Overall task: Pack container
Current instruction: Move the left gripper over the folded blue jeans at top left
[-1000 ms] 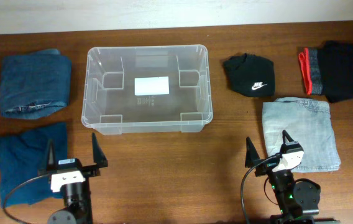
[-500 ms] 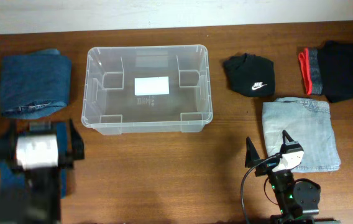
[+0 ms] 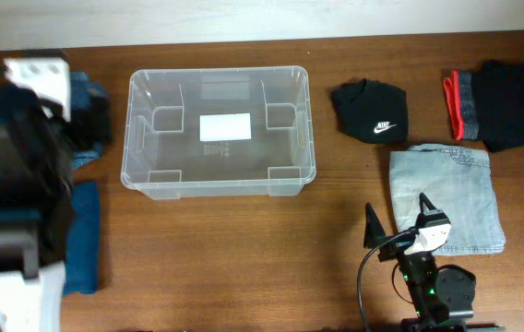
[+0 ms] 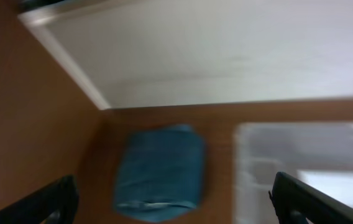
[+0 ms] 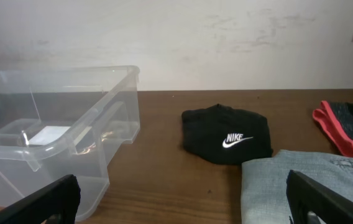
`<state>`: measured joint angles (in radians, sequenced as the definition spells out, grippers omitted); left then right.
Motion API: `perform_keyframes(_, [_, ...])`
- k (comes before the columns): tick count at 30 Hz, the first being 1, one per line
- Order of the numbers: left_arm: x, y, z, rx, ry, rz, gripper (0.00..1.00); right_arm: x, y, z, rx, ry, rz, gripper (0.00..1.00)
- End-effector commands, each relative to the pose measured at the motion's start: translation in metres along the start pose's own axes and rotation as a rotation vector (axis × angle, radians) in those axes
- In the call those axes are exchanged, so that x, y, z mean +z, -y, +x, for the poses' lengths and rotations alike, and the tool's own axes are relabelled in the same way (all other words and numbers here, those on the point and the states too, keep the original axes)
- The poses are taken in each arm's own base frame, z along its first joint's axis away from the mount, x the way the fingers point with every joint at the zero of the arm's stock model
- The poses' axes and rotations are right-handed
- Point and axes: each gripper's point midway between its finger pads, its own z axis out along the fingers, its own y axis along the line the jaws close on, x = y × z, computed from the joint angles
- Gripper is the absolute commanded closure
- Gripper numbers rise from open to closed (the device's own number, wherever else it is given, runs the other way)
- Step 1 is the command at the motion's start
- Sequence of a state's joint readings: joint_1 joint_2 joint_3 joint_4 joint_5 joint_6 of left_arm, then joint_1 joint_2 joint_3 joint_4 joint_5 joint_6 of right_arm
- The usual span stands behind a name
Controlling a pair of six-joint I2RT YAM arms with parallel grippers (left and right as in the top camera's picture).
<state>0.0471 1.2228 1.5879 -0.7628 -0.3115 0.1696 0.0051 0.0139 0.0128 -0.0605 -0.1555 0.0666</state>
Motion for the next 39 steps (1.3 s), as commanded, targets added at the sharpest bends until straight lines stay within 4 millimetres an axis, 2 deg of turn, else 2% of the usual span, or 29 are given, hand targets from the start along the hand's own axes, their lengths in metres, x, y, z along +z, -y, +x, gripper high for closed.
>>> perform_keyframes(1, [0.026, -0.058, -0.007, -0.083, -0.056, -0.243, 0.01, 0.000, 0.003, 0.003, -0.006, -0.002, 0.016, 0.02])
perform_keyframes(4, [0.054, -0.074, -0.012, -0.096, -0.081, -0.282, 0.01, 0.000, 0.003, 0.003, -0.006, -0.002, 0.016, 0.02])
perform_keyframes(6, [0.076, -0.069, -0.014, -0.100, -0.075, -0.259, 0.01, 0.000, 0.003, 0.002, -0.006, -0.002, 0.016, 0.02])
perform_keyframes(8, [0.095, -0.057, -0.005, -0.089, -0.106, -0.219, 0.01, 0.000, 0.003, 0.003, -0.006, -0.002, 0.016, 0.02])
perform_keyframes(14, [0.142, -0.037, 0.039, -0.034, -0.257, -0.174, 0.00, 0.000, 0.003, 0.003, -0.006, -0.002, 0.016, 0.02])
perform_keyframes(21, [0.187, -0.035, 0.089, 0.027, -0.407, -0.251, 0.01, 0.000, 0.003, 0.002, -0.006, -0.002, 0.016, 0.02])
perform_keyframes(25, [0.213, -0.023, 0.120, 0.153, -0.497, -0.210, 0.01, 0.000, 0.003, 0.002, -0.006, -0.002, 0.016, 0.02])
perform_keyframes(39, [0.283, 0.018, 0.225, 0.346, -0.707, -0.091, 0.01, 0.000, 0.003, 0.003, -0.006, -0.002, 0.016, 0.02])
